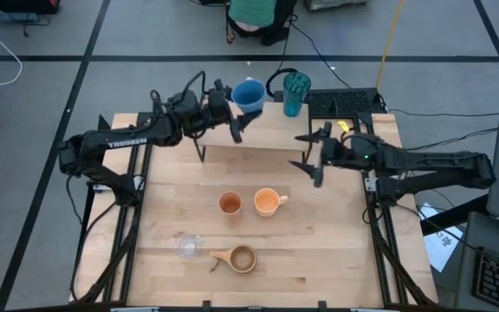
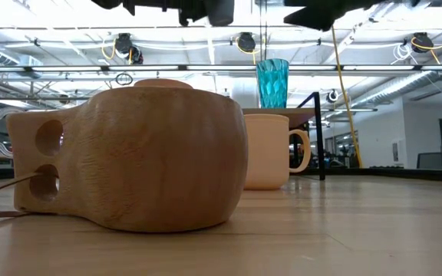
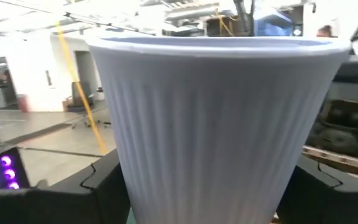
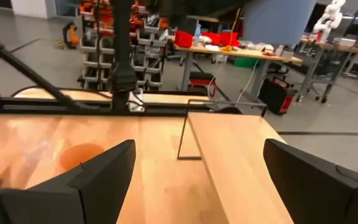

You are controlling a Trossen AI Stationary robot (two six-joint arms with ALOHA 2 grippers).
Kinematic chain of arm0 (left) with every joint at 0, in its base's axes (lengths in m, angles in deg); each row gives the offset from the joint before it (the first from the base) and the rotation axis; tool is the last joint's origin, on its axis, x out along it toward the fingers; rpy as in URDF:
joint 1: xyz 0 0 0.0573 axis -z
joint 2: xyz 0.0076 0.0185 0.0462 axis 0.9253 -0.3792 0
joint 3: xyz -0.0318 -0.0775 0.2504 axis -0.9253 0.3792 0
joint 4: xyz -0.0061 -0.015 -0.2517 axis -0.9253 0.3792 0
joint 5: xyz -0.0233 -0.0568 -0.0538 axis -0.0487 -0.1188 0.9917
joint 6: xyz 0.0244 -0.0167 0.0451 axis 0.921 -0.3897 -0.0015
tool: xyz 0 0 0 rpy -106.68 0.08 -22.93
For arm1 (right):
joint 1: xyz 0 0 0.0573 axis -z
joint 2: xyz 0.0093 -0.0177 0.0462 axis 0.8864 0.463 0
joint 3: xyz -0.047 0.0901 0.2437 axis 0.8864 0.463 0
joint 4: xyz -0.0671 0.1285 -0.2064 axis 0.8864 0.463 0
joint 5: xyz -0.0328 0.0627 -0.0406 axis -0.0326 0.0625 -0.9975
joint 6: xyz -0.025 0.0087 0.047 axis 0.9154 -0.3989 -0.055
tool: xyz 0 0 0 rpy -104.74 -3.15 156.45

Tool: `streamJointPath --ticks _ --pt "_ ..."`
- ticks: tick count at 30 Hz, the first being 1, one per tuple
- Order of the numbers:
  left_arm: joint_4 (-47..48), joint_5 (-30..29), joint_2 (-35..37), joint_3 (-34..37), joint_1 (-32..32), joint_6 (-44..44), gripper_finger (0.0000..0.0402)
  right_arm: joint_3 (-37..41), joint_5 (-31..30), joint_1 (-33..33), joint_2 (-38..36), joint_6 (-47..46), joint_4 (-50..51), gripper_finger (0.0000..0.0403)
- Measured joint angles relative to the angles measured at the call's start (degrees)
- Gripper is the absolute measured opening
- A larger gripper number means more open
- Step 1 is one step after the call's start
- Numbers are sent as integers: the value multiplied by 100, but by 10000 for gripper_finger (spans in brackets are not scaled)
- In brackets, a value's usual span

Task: Stack small to large cups/mugs on shelf
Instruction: Put the light blue cup on the shelf

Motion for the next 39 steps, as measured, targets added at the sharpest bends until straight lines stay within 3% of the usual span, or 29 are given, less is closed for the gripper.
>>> streamJointPath --ticks 8,11,15,24,29,39 --pt "-195 -1066 -111 -4 -234 -244 296 1 -36 -65 -495 -150 664 348" --pt "-435 -1390 -376 -10 -230 -450 296 2 -302 -69 -533 -118 764 348" --pt "-557 -1778 -969 -384 -208 -673 296 9 -595 -70 -538 28 873 348" --pt "-57 -2921 -2183 -1470 -189 -592 296 349 -603 -69 -751 61 823 348" --pt "35 -3544 -2555 -1716 -182 -486 296 499 -600 -69 -953 46 803 348" --pt "30 -4163 -2976 -1718 -173 -934 296 678 -602 -69 -1422 94 781 348"
